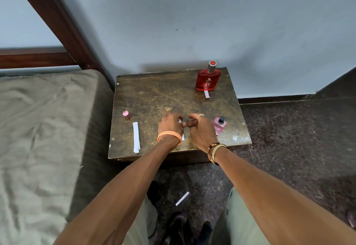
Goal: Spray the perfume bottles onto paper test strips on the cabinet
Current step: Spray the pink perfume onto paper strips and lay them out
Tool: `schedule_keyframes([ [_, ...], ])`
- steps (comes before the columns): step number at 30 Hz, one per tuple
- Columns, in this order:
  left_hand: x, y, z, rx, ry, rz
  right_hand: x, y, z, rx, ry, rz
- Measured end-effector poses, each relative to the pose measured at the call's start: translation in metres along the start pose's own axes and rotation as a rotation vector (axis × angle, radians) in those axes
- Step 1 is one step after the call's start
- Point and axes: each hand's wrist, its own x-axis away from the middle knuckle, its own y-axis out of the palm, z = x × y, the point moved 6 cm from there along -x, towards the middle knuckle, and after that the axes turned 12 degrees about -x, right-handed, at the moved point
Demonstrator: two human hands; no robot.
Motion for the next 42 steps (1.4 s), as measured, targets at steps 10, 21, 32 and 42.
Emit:
schedule_keyframes([
  [10,-0.008,-0.002,-0.009,0.085,-0.044,0.024,-0.007,0.004,0.000,0.058,-0.027,-0.018],
  [21,-0.016,-0.003,-0.022,0.297,-0.209,-0.076,-0.018,0.008,-0.002,-0.071,0.005,-0.013],
  [32,-0.005,-0.011,-0.029,0.776,-0.209,-0.373,-0.021,0.010,0.001,-0.285,0.122,-0.018],
  [42,0.028,-0.066,-0.002,0.996,-0.225,-0.309,0.024,-0.024,-0.051,-0.425,0.071,-0.094],
])
